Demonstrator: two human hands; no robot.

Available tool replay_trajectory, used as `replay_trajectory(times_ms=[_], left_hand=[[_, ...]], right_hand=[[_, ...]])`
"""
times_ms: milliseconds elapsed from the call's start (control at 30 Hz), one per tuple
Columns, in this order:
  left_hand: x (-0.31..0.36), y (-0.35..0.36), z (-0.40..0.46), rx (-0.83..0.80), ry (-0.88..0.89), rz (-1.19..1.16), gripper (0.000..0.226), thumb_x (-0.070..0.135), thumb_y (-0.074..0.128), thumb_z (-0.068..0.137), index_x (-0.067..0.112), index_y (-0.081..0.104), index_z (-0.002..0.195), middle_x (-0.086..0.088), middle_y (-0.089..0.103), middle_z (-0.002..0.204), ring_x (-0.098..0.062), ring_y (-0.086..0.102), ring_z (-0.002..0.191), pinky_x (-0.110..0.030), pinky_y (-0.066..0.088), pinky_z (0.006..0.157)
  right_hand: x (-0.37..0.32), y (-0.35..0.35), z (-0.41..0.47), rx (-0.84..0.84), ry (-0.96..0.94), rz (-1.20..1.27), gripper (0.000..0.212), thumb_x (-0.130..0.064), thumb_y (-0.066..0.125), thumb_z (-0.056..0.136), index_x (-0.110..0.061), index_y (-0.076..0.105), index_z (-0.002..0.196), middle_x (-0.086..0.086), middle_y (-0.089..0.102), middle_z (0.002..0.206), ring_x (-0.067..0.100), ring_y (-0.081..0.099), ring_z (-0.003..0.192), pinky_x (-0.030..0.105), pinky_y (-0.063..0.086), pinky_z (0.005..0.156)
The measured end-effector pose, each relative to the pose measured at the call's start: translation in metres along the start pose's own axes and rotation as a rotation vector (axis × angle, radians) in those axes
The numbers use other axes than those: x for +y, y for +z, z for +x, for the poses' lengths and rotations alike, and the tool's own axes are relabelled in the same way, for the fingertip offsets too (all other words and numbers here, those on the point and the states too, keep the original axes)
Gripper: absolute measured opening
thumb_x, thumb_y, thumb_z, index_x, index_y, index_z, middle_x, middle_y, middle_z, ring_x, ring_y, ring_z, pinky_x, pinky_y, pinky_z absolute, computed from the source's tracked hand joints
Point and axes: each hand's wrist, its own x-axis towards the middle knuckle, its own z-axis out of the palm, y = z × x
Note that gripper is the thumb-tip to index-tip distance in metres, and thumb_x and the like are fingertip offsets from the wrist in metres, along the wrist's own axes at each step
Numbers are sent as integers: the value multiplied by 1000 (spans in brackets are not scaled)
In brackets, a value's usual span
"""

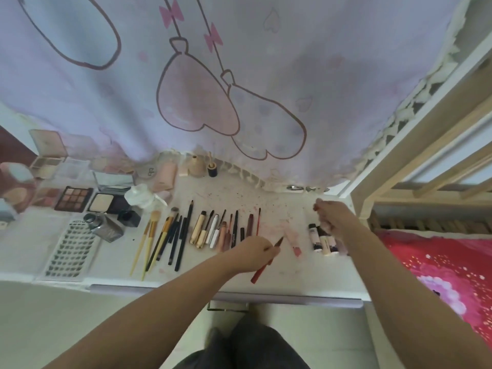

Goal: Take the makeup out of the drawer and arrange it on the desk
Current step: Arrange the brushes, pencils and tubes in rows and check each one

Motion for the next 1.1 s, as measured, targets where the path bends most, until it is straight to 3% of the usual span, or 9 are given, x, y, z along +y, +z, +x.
replay_trajectory(times_ms=[100,233,367,467,533,600,733,833,1100], left_hand=[[-18,5,-13,144,-79,-138,35,36,35,101,15,59,88,3,57,78,-5,52,69,-17,38,61],[-10,6,-3,188,-139,-115,34,28,34,102,9,61,103,-3,61,99,-13,54,84,-23,40,76],[-9,0,15,233,-233,-26,33,25,38,100,2,60,107,-13,63,103,-23,59,89,-29,44,75],[-8,0,28,267,-281,-24,31,27,45,97,1,63,94,-9,62,84,-25,60,85,-30,46,74],[-6,2,39,267,-315,-1,30,30,49,96,7,58,81,-2,53,68,-21,56,74,-29,44,68],[-3,5,51,266,-346,58,32,34,48,96,10,55,76,0,50,64,-20,56,71,-29,44,64],[4,10,71,331,-367,382,36,39,41,97,10,63,92,-6,63,92,-23,60,86,-29,41,62],[4,10,79,376,-360,612,31,31,41,97,12,64,105,-8,59,110,-25,53,105,-31,35,67],[-10,3,73,382,-320,651,33,31,39,98,11,63,107,-9,58,113,-25,49,111,-33,42,78]], right_hand=[[4,-5,-10,-121,-1,28,19,-11,51,95,-8,57,77,0,56,53,6,45,38,15,32,33],[31,35,-29,-303,86,-235,8,-9,52,93,-11,60,96,2,71,84,12,67,71,22,50,51],[58,66,-26,-262,68,-361,18,-9,47,95,-10,58,109,3,68,95,15,65,80,26,54,58],[67,70,-16,-177,-45,-554,16,-13,44,95,-11,53,108,8,68,99,20,64,81,34,57,70],[67,65,-7,-138,-135,-724,18,-20,43,96,-11,50,109,10,67,101,25,65,87,41,56,78],[65,60,0,-122,-187,-877,24,-26,42,96,-10,47,112,9,67,101,25,65,88,38,54,76],[65,57,13,-103,-306,-1070,29,-32,39,98,-8,49,110,9,66,99,25,64,87,32,46,65],[65,65,18,-129,-376,-1157,25,-24,40,98,-7,58,101,11,64,103,29,62,93,29,37,65],[58,77,17,-199,-395,-1212,31,-22,36,99,-6,63,103,12,62,105,30,60,97,30,39,72]])
